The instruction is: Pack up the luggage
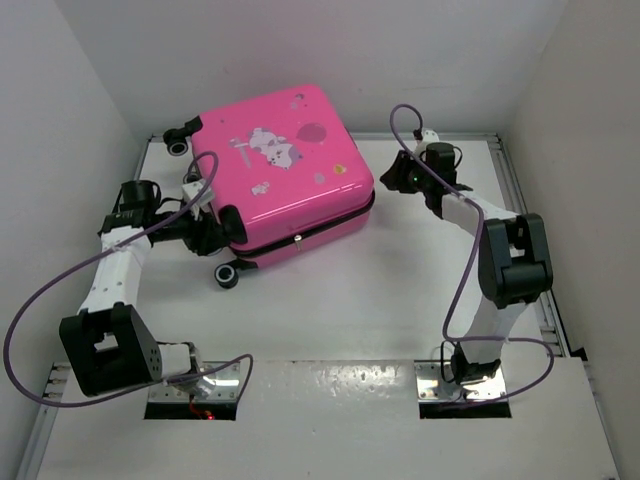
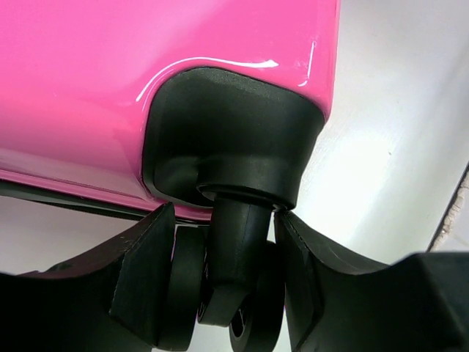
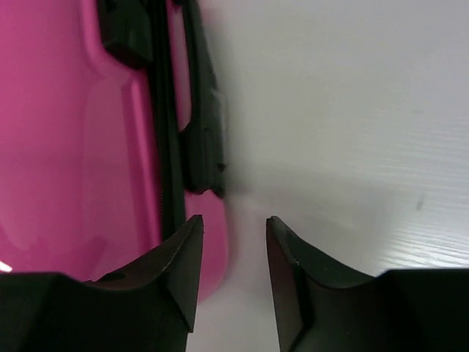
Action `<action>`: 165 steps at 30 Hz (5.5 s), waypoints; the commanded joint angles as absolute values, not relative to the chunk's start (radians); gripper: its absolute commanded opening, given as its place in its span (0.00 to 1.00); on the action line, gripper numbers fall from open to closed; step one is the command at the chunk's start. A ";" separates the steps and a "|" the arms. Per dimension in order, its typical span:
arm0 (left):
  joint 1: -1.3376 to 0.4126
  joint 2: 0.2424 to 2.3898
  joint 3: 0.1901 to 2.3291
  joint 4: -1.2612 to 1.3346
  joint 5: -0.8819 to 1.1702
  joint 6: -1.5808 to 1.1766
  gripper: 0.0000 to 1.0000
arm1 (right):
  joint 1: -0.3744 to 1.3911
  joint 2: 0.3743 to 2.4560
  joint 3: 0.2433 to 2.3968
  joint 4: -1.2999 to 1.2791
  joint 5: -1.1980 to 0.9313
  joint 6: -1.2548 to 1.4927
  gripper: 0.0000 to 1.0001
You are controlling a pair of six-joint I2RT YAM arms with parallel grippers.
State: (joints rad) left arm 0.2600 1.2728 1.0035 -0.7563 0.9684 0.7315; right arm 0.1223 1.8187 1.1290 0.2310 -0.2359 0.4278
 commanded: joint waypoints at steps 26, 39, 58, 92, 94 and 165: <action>0.285 1.367 0.868 -0.655 0.727 1.090 0.20 | 0.233 1.770 1.123 0.615 -0.927 0.554 0.45; 0.709 1.238 1.003 -1.269 0.698 2.003 0.80 | 0.072 1.880 1.295 0.534 -0.689 0.553 0.68; 0.709 1.060 1.103 -0.328 0.491 0.371 1.00 | 0.210 2.273 1.637 0.552 -0.846 1.219 0.74; 0.322 1.594 1.154 -0.318 0.284 0.175 0.88 | 0.353 2.220 1.697 0.733 -1.029 1.319 0.55; 0.287 1.594 1.175 -0.318 0.299 0.163 0.88 | 0.353 2.201 1.712 0.736 -1.029 1.324 0.55; 0.270 0.885 0.603 -0.077 -0.087 -0.129 0.99 | 1.132 1.695 1.117 -0.008 0.790 0.443 0.12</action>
